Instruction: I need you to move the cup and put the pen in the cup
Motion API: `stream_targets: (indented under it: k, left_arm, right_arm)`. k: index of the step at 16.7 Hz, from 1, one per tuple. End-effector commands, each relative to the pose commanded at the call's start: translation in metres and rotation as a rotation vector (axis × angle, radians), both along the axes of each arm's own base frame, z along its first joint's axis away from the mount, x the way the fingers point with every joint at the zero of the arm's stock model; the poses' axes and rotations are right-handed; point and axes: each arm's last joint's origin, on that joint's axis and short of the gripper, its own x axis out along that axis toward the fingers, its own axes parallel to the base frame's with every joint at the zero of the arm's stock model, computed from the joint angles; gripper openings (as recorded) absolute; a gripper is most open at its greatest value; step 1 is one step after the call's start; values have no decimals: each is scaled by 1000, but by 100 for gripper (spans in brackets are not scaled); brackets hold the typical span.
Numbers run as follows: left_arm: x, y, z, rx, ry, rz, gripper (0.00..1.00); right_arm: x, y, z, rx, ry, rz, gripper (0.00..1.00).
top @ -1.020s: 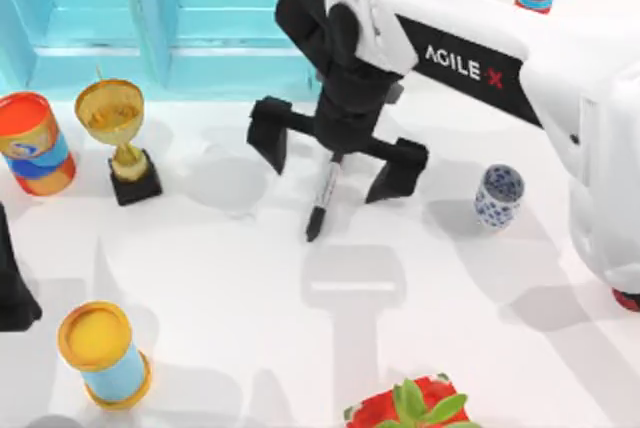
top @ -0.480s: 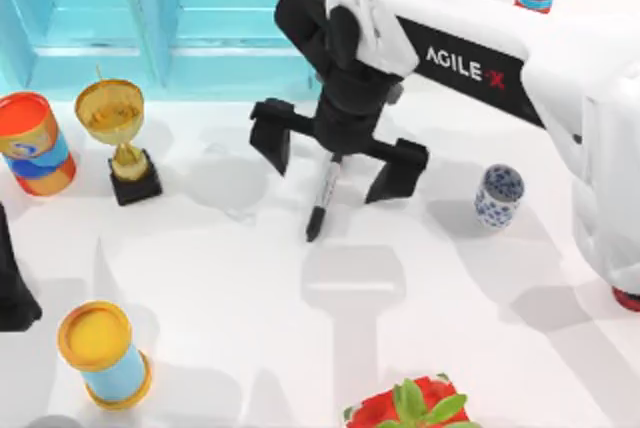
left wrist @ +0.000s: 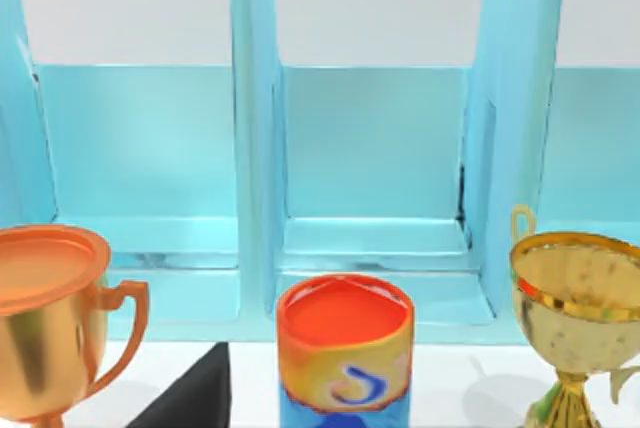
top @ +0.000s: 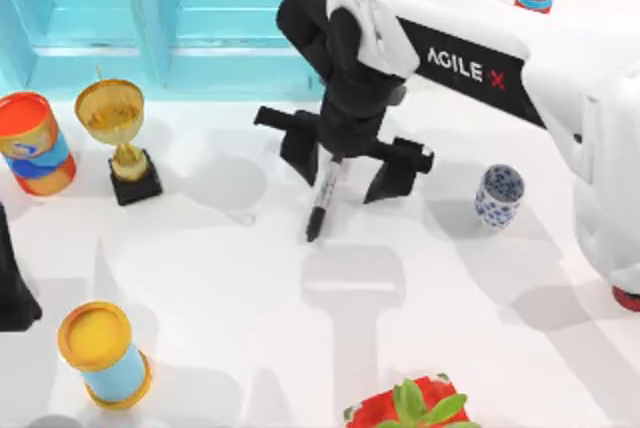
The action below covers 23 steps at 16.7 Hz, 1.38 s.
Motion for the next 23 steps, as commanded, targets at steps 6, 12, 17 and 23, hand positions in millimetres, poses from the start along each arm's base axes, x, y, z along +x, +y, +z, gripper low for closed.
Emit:
stream_targets:
  k: [6,12,17,23]
  left_arm:
    - [0,0,0,0,0,0,100]
    - [0,0,0,0,0,0,100]
    - [0,0,0,0,0,0,100]
    - [0,0,0,0,0,0,100]
  right_arm:
    - [0,0,0,0,0,0,0]
    - [-4,-10,33,-37,-30,18,0]
    - [-41,-4,69,-46,-18,25,0]
    - [-97,-11,131,-29,-38,18,0]
